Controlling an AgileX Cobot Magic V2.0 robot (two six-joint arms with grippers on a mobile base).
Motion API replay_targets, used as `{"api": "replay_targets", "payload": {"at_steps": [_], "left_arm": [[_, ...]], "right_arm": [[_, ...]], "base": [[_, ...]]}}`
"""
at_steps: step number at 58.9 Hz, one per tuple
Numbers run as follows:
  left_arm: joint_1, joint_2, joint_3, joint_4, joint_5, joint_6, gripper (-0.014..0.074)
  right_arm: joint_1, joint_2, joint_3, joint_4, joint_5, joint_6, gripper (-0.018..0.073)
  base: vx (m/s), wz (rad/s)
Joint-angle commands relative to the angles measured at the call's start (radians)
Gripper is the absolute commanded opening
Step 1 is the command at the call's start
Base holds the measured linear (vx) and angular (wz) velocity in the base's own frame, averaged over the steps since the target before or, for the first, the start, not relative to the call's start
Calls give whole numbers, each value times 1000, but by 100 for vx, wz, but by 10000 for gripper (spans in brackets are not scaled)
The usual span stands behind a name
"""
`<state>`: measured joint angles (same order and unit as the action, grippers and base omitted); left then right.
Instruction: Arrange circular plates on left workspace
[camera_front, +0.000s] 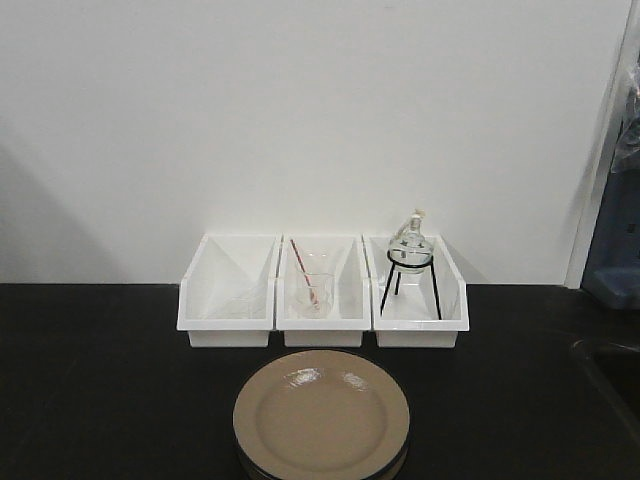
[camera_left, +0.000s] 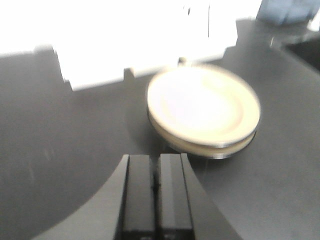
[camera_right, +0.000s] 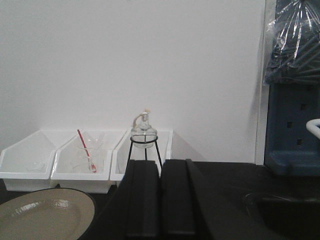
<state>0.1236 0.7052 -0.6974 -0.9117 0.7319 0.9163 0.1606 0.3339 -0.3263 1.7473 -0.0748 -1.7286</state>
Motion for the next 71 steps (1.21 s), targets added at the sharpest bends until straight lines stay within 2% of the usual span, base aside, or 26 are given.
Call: {"api": "replay_targets", "payload": {"at_steps": [1,9,20,36,44,59,63,71], "left_arm": [[-3,-44,19,-49,-72,2,0],[-3,-94,112,-71,-131,-1,0],[-3,-124,210,-166,-160,-2,0],[-3,-125,220,-284,-60,-3,0],[-3,-125,220,-282,-3,-3,0],[-3,-125,219,-294,-29,-1,0],[-3,-125,219,-303,-95,33,0],[-5,-125,219,-378,-229,187,0]], "right_arm": [[-5,9,-30,42,14,-4,-5],[-5,9,-30,42,15,-3,-5],[-5,9,-30,42,15,-3,-5],[-5,9,-30,42,15,-3,-5],[-5,9,-30,44,15,-3,-5],[-5,9,-30,44,15,-3,-5],[-5,9,-30,44,15,-3,-5],[-5,9,-30,44,15,-3,-5]], "base": [[0,0],[0,0],[0,0],[0,0],[0,0],[0,0],[0,0],[0,0]]}}
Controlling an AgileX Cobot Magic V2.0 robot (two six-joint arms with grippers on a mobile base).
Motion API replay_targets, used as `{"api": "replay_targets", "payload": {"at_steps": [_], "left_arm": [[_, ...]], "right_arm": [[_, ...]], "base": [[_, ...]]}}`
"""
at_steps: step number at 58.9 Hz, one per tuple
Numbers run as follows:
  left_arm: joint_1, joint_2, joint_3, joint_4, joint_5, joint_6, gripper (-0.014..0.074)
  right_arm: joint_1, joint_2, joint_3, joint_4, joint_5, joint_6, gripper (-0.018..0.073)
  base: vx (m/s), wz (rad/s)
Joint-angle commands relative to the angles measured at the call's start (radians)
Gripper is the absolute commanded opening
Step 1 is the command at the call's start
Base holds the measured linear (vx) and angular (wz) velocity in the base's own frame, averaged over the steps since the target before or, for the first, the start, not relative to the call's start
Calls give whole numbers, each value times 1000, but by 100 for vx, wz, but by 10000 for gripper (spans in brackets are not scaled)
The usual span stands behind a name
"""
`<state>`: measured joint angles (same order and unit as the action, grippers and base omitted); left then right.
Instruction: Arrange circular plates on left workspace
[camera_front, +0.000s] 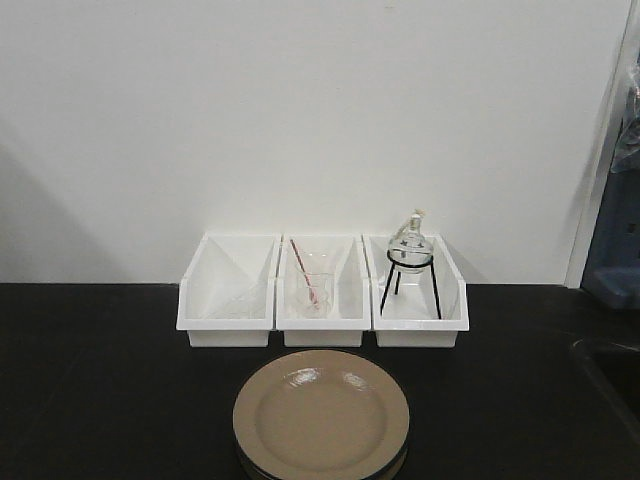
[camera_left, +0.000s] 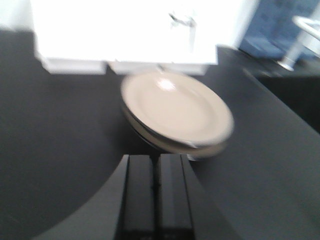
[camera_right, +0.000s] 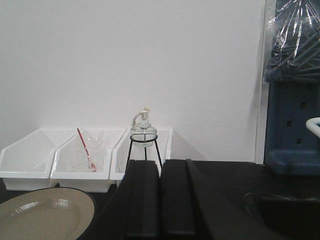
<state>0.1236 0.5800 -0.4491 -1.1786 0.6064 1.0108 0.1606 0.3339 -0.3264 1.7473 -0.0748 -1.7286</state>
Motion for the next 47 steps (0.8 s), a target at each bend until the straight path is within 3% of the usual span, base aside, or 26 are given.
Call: {"api": "replay_targets", "payload": {"at_steps": [1,11,15,22,28,33,47], "left_arm": [[-10,0,-29,-130,-118,124,0],[-74,-39,-28,-270,-230,378,0],[-80,-64,-27,-256,-222,430,0],[-82,-108,4,-135,-229,384,0],[-82,-147,48,43,-274,182,0],[-82,-192,98,216,-348,-81,0],[-82,-374,265,828,-561,-747,0]], "right_arm": [[-5,9,-30,44,15,-3,-5],[-5,9,-30,44,15,-3,-5],[-5,9,-30,44,15,-3,-5],[-5,9,-30,44,15,-3,-5],[-5,9,-30,44,15,-3,-5],[-5,9,-30,44,15,-3,-5],[-5,9,-30,44,15,-3,-5]], "base": [[0,0],[0,0],[0,0],[0,0],[0,0],[0,0],[0,0]]}}
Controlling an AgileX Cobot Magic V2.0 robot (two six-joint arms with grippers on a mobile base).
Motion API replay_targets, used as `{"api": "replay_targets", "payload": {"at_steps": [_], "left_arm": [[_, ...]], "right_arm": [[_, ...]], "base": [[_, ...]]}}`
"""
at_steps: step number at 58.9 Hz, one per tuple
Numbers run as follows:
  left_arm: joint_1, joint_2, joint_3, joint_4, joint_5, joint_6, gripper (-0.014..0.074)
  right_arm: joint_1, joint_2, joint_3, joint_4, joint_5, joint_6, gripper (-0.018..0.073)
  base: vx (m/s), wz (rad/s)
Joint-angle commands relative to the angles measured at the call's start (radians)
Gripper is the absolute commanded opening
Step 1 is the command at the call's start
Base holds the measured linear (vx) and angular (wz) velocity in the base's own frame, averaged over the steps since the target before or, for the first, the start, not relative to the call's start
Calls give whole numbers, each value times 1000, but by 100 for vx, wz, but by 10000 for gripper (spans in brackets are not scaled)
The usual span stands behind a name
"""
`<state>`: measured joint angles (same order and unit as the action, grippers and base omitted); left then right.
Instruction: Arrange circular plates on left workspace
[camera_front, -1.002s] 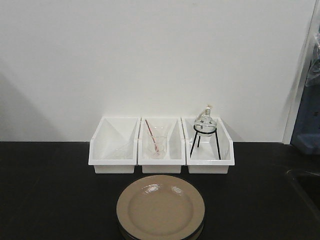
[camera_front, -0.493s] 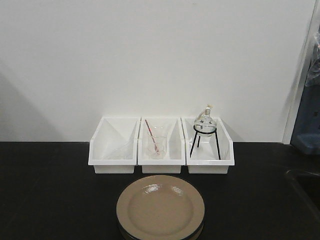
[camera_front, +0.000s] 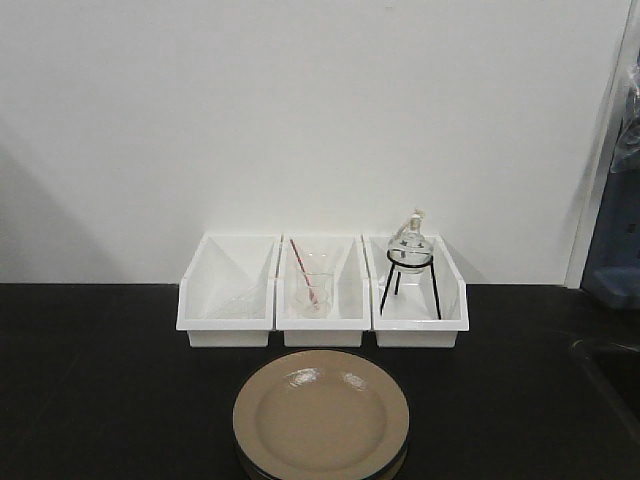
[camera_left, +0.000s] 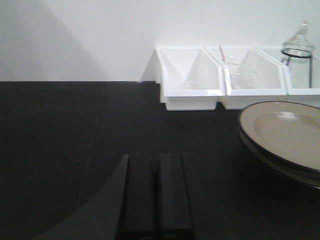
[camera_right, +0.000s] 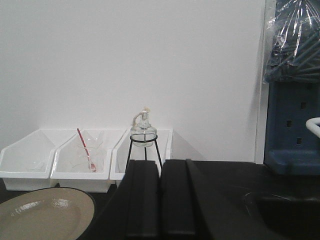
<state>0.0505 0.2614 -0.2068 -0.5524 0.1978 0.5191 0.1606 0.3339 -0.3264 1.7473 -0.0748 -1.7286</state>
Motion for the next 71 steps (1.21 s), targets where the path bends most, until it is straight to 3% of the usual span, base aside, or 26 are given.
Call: {"api": "replay_targets", "payload": {"at_steps": [1,6,12,16,19,26,71], "left_arm": [[-9,-68,34,233,-167,-287,0],[-9,-142,115,391,-259,-438,0],[-9,-223,212,489,-322,-491,0],[-9,-269,254,491,-319,-491,0],[-9,-292,246,491,-214,-485,0],[-9,-287,247,491,-167,-482,0],[-9,-287,247,491,-190,-482,0]], "right_arm": [[-5,9,-30,44,15,-3,-5],[-5,9,-30,44,15,-3,-5],[-5,9,-30,44,15,-3,-5],[-5,9,-30,44,15,-3,-5],[-5,9,-30,44,15,-3,-5],[-5,9,-30,43,16,-3,-5],[-5,9,-30,43,16,-3,-5]], "base": [[0,0],[0,0],[0,0],[0,0],[0,0],[0,0],[0,0]]}}
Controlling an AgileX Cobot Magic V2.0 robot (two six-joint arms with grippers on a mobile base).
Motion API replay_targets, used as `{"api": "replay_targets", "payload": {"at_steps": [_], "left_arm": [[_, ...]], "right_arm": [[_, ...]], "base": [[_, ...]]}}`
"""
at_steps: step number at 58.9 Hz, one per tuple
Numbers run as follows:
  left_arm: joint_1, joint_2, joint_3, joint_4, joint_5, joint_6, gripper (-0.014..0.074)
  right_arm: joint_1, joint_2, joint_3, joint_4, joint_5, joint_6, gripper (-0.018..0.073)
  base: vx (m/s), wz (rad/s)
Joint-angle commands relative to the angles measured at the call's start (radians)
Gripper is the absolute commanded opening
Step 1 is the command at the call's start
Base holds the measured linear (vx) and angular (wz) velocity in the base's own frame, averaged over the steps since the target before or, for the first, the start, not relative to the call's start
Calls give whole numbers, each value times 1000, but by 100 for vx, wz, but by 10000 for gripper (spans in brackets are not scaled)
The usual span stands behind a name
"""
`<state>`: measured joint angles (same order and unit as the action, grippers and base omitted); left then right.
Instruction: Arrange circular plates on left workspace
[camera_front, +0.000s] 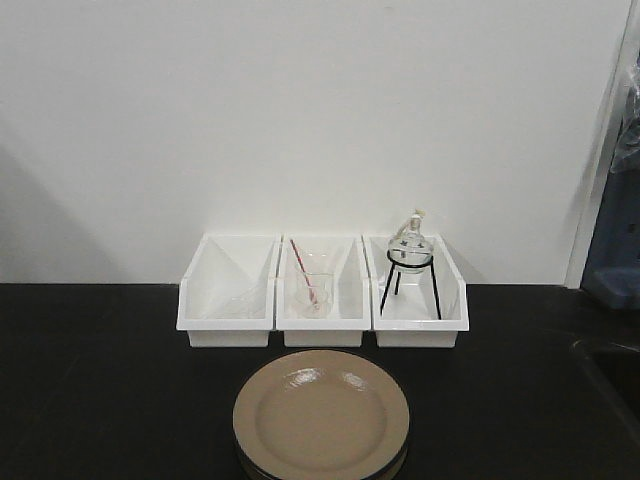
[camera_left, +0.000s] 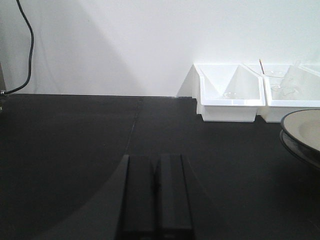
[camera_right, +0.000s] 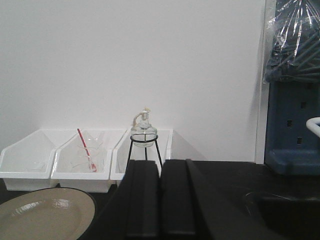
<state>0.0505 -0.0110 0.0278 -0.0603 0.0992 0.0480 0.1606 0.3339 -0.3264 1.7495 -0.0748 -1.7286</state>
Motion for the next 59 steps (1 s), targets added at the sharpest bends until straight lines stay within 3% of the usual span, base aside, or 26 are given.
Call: {"api": "replay_targets", "payload": {"at_steps": [1,23,27,30,34,39,45,52,59], "left_arm": [[-9,-15,12,-1,-91,-11,0],[-9,-15,12,-1,-91,-11,0],[-9,-15,12,-1,-91,-11,0],[-9,-15,12,-1,-91,-11,0],[-9,-15,12,-1,-91,-11,0],[-9,-15,12,-1,-91,-11,0],[-9,-15,12,-1,-91,-11,0],[-9,-15,12,-1,-91,-11,0],[-9,-15,12,-1,-91,-11,0]], "right_arm": [[-5,9,-30,41,16,-3,-5],[-5,9,-24,39,16,6,-5],[-5,9,-24,-18,35,51,-5],[-5,9,-24,-160,75,139,-5],[-5,9,-24,-482,157,334,-5],[-5,9,-24,-883,255,699,-5],[-5,9,-20,-1254,341,1147,-5],[-5,-5,28,-1541,354,1527,-5],[-5,-72,139,-1652,279,1682,-5]], "base": [[0,0],[0,0],[0,0],[0,0],[0,0],[0,0],[0,0],[0,0],[0,0]]}}
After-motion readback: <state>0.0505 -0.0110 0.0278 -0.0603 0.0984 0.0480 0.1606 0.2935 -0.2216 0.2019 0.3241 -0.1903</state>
